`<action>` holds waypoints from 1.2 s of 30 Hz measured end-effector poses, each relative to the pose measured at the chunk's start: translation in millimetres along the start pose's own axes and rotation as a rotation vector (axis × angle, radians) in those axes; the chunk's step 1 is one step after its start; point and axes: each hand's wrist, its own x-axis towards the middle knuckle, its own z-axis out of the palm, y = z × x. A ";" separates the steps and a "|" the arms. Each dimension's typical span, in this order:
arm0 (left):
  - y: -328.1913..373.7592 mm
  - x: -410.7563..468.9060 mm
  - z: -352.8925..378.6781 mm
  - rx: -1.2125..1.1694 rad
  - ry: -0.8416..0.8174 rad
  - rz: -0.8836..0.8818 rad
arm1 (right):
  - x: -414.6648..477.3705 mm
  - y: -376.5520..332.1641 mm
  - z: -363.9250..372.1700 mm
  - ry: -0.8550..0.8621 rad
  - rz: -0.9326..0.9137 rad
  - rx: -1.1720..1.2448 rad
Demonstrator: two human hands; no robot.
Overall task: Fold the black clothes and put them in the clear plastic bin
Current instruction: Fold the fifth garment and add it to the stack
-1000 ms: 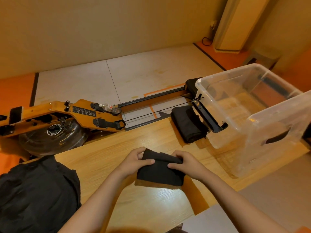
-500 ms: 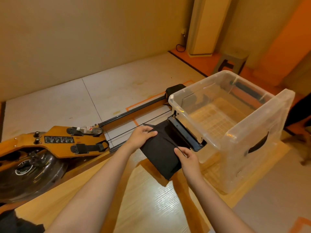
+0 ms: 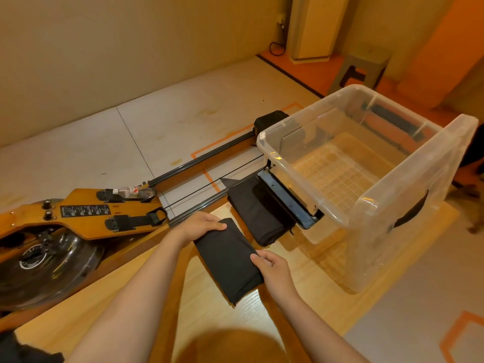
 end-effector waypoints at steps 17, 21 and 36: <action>-71.6 -43.7 133.3 0.425 0.737 0.176 | -10.3 38.7 26.4 -0.141 -0.773 -1.278; -80.4 -40.3 131.1 0.450 0.656 0.135 | 15.8 41.2 23.5 -0.154 -0.683 -1.472; -64.8 -19.4 127.2 0.596 0.586 0.008 | 37.1 32.6 33.4 0.042 -0.550 -1.454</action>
